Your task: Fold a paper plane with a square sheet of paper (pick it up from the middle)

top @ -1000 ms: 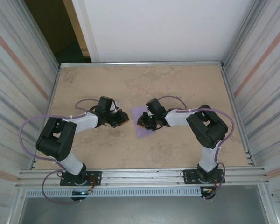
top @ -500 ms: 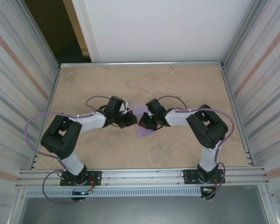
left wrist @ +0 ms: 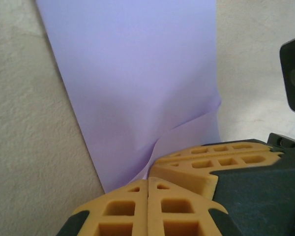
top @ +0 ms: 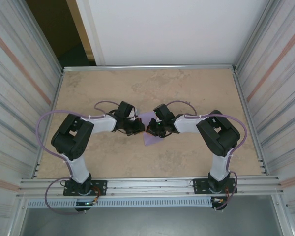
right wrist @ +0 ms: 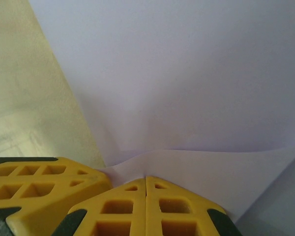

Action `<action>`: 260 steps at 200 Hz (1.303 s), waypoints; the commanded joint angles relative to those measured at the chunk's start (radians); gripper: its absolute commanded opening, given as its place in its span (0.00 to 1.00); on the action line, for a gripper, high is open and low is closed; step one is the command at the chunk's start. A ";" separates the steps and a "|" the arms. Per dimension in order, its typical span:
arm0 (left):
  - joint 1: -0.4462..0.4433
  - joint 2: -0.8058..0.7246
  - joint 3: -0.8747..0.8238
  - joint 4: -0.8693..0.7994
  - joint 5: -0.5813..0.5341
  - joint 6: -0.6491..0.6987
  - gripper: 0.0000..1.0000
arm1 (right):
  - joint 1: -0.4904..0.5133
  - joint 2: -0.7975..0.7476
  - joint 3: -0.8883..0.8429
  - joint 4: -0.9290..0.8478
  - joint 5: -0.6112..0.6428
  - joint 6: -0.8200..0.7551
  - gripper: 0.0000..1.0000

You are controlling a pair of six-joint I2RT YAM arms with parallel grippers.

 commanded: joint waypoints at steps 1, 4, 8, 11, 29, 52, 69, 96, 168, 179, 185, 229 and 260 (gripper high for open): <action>-0.004 0.017 0.031 -0.029 -0.023 0.031 0.03 | -0.003 -0.006 -0.020 -0.053 0.020 -0.014 0.00; -0.004 0.019 0.030 -0.029 -0.026 0.031 0.03 | -0.004 -0.009 -0.020 -0.052 0.020 -0.015 0.00; -0.004 0.021 0.031 -0.028 -0.027 0.031 0.03 | -0.004 -0.016 -0.018 -0.050 0.018 -0.019 0.00; -0.003 0.023 0.031 -0.030 -0.028 0.031 0.03 | -0.003 -0.021 -0.017 -0.050 0.018 -0.021 0.00; -0.003 0.036 0.030 -0.037 -0.032 0.031 0.03 | -0.006 -0.054 -0.013 -0.047 0.013 -0.042 0.00; 0.000 0.051 0.029 -0.040 -0.033 0.031 0.02 | -0.006 -0.105 -0.012 -0.048 0.018 -0.078 0.02; 0.001 0.055 0.029 -0.041 -0.032 0.033 0.02 | -0.008 -0.129 -0.016 -0.053 0.024 -0.099 0.03; 0.000 0.056 0.030 -0.042 -0.032 0.032 0.02 | -0.019 -0.118 -0.020 -0.054 0.026 -0.109 0.03; 0.002 0.048 0.040 -0.045 -0.016 0.045 0.03 | -0.047 -0.060 -0.029 -0.045 0.028 -0.116 0.03; 0.002 0.045 0.043 -0.042 -0.009 0.048 0.04 | -0.049 -0.057 -0.035 -0.047 0.038 -0.114 0.03; 0.002 0.044 0.046 -0.041 -0.004 0.049 0.04 | -0.050 -0.057 -0.036 -0.047 0.043 -0.113 0.03; 0.001 0.041 0.058 -0.005 0.041 0.051 0.07 | -0.054 -0.047 -0.056 -0.051 0.076 -0.093 0.03; 0.001 0.041 0.063 0.003 0.041 0.055 0.08 | -0.054 -0.037 -0.065 -0.057 0.095 -0.074 0.03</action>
